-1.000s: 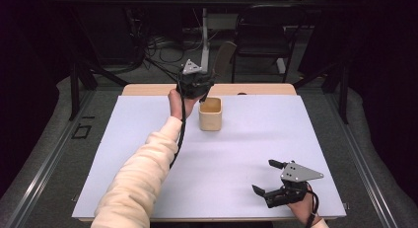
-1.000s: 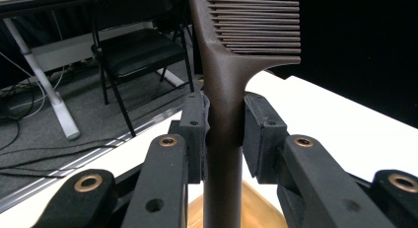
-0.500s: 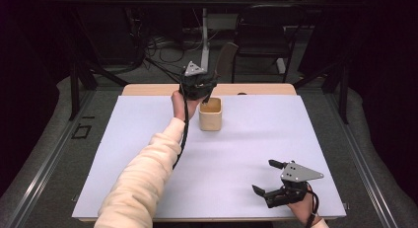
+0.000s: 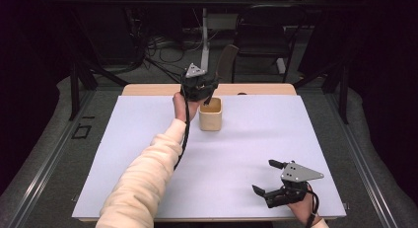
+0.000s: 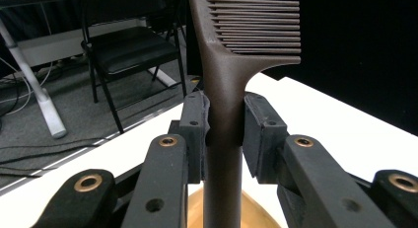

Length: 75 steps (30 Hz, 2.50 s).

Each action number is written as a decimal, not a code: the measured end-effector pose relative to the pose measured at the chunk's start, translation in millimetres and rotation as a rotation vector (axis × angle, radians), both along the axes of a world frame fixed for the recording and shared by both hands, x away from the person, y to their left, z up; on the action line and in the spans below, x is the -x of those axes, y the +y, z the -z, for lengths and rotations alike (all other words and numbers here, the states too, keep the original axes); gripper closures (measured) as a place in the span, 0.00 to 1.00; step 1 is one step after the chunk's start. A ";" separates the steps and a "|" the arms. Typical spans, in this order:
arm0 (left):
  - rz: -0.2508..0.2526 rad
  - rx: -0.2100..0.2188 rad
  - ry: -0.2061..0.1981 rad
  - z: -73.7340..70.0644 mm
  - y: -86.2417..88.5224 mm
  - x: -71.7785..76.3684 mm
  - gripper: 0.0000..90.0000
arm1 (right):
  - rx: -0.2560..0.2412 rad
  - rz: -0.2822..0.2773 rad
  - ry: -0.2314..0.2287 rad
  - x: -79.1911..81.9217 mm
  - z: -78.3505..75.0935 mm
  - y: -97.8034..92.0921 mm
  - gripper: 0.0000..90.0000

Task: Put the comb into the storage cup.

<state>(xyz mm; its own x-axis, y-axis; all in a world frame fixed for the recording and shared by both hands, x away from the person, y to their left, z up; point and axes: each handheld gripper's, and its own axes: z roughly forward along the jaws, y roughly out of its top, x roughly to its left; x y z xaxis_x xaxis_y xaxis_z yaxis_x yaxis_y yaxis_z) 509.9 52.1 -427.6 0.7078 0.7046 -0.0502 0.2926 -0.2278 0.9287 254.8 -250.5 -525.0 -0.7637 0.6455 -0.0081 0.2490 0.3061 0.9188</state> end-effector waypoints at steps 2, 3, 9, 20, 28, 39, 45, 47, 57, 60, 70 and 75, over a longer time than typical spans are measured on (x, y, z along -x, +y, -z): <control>0.001 0.001 0.001 0.9 0.2 -0.1 0.80 | 0.000 0.000 0.000 0.0 0.0 0.0 0.00; 0.001 -0.002 0.002 1.3 0.3 -0.1 0.80 | 0.000 -0.001 -0.001 -0.1 0.0 0.0 0.00; 0.001 -0.003 0.007 4.8 1.2 -1.0 0.80 | 0.001 -0.002 -0.003 -0.1 0.0 -0.1 0.00; 0.013 0.005 0.015 8.7 2.0 -1.8 0.80 | 0.002 -0.001 -0.001 0.0 -0.1 -0.1 0.00; 0.016 -0.004 0.023 14.7 3.9 -2.3 0.80 | 0.000 0.000 0.003 0.1 0.0 -0.1 0.00; 0.026 -0.022 0.036 20.2 4.3 -2.9 0.80 | 0.001 0.001 0.002 0.1 0.0 -0.1 0.00; 0.028 -0.022 0.037 22.7 4.1 -2.3 0.80 | 0.001 0.000 0.001 0.1 -0.1 -0.3 0.00; 0.030 -0.024 0.041 23.9 4.2 -2.4 0.80 | 0.001 -0.001 0.002 0.0 -0.1 -0.3 0.00; 0.035 -0.025 0.050 29.8 4.7 -2.8 0.80 | 0.006 -0.001 -0.004 -0.2 -0.2 -0.6 0.00; 0.036 -0.035 0.053 31.0 4.8 -3.0 0.80 | 0.005 -0.001 -0.003 -0.2 -0.2 -0.6 0.00; 0.043 -0.046 0.056 35.0 4.3 -3.0 0.80 | 0.006 -0.001 -0.003 -0.2 -0.2 -0.6 0.00; 0.043 -0.051 0.059 37.1 4.5 -2.7 0.80 | 0.005 -0.001 -0.003 -0.1 -0.2 -0.5 0.00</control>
<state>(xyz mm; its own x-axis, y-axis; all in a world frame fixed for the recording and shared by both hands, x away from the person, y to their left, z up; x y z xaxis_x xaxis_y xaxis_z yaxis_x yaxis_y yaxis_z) 512.6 56.6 -464.7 0.7344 0.6763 -0.0579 0.3358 -0.2878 0.8969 254.9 -251.0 -524.8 -0.7642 0.6448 -0.0136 0.2463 0.3113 0.9178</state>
